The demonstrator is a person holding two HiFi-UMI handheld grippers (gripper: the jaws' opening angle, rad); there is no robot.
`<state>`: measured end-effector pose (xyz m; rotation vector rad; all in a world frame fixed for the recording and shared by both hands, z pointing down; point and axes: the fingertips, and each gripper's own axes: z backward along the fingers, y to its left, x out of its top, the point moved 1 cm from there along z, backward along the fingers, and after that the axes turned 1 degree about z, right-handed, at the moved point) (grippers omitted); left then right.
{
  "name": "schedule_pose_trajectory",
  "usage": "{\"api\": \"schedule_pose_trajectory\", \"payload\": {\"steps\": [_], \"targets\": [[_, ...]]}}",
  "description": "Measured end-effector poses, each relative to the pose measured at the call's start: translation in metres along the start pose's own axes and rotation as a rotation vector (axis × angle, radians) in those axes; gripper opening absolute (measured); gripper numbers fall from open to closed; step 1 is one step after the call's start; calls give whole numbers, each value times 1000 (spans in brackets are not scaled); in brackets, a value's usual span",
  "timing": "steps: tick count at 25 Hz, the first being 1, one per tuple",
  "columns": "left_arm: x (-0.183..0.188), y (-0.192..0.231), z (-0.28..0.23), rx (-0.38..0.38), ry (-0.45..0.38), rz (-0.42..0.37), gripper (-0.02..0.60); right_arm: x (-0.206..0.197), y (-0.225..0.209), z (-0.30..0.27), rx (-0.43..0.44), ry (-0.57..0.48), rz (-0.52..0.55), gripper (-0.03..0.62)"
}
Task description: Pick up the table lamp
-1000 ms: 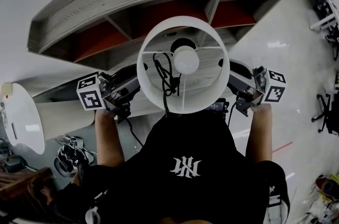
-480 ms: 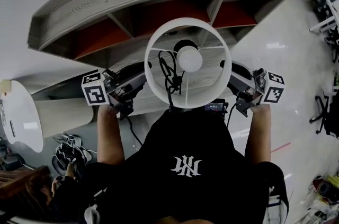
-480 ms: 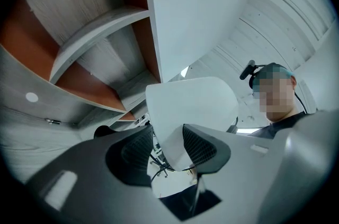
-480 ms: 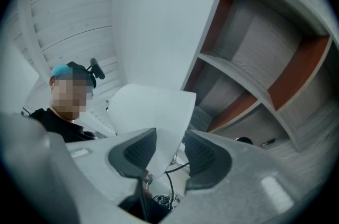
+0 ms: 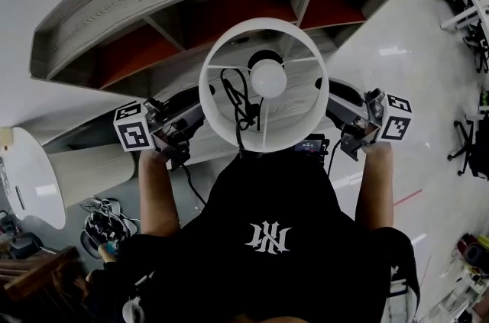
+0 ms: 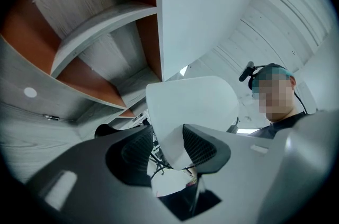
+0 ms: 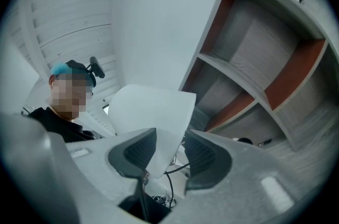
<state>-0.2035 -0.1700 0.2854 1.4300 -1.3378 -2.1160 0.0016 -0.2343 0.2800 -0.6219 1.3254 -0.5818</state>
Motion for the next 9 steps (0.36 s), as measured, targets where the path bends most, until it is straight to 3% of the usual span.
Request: {"api": "schedule_pose_trajectory", "payload": {"steps": [9], "targets": [[-8,14,-5,-13,28,31,175,-9,-7,7,-39,-26,-17,167]]}}
